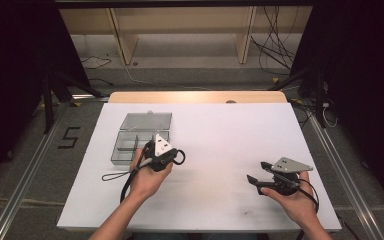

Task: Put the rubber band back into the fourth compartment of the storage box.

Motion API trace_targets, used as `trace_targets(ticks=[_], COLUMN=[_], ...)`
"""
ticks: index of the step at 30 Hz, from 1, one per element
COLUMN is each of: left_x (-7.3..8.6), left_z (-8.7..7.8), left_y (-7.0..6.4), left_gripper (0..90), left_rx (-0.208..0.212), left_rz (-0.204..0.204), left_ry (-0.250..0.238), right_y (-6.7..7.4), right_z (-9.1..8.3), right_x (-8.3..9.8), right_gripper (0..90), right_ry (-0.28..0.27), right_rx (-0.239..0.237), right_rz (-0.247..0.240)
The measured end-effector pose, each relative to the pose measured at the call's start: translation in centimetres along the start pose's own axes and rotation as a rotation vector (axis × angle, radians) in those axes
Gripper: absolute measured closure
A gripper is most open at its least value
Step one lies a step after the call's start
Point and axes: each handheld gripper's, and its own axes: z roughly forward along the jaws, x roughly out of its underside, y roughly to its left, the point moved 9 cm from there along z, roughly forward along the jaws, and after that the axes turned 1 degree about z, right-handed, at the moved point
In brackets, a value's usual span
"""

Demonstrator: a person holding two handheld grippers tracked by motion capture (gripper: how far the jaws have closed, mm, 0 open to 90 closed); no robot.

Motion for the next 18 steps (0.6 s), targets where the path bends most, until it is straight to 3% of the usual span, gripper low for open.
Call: trace_targets(ticks=[18], left_x=[0.2], left_z=[-1.1], left_y=[2.0], left_gripper=[87.2], left_rx=[-0.033], left_rz=[-0.015], left_ry=[-0.005], right_y=[0.0], right_z=[0.0], right_x=[0.1], right_gripper=[29.2], right_ry=[0.009], right_rx=[0.000], right_rz=[-0.007])
